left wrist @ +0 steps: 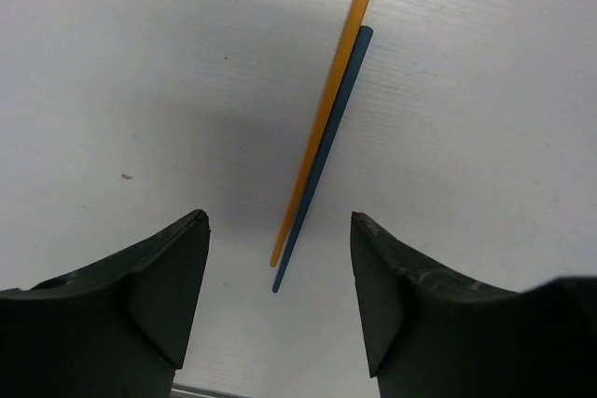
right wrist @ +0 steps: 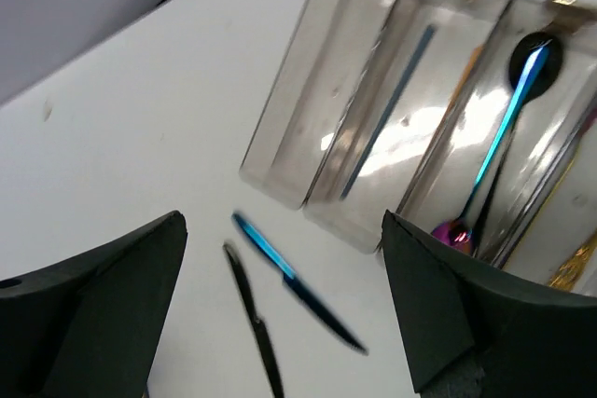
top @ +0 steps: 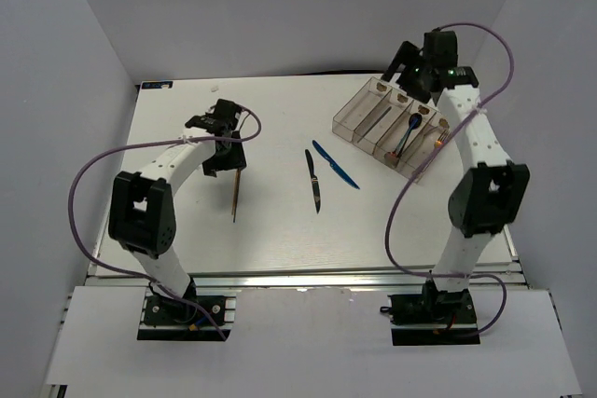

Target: Sort the eating utensils into containers

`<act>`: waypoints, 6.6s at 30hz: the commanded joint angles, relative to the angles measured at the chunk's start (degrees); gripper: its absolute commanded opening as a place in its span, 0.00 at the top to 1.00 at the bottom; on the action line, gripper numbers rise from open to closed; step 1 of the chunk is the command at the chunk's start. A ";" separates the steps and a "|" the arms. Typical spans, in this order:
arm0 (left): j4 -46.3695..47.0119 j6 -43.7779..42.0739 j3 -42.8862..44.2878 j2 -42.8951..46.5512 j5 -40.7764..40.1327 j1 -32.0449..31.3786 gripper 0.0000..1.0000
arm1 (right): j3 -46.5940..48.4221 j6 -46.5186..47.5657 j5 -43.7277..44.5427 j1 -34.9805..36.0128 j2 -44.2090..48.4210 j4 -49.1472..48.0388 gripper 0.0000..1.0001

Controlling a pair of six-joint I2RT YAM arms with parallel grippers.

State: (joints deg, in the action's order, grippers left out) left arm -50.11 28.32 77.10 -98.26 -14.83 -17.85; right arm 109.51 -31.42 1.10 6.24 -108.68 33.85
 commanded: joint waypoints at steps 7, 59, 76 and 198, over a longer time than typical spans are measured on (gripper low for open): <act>5.54 -3.71 0.33 -6.59 0.06 1.32 0.50 | -29.96 2.06 -6.11 11.16 20.70 -5.37 0.11; 12.13 1.74 -15.49 3.67 3.74 2.47 1.00 | -39.46 -9.53 -28.34 12.66 28.00 -15.29 0.11; 40.60 16.41 -22.43 19.60 36.62 -5.43 1.00 | -31.65 -14.72 -20.71 26.37 11.94 -26.20 0.11; 66.18 24.94 -26.66 6.59 47.52 -11.51 1.00 | -40.70 -12.53 -27.13 23.11 13.68 -28.05 0.11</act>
State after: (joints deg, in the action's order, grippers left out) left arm 7.27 48.64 50.19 -93.86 28.86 -28.49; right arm 66.48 -43.18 -27.22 28.42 -93.21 8.36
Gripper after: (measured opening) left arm 0.009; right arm 0.894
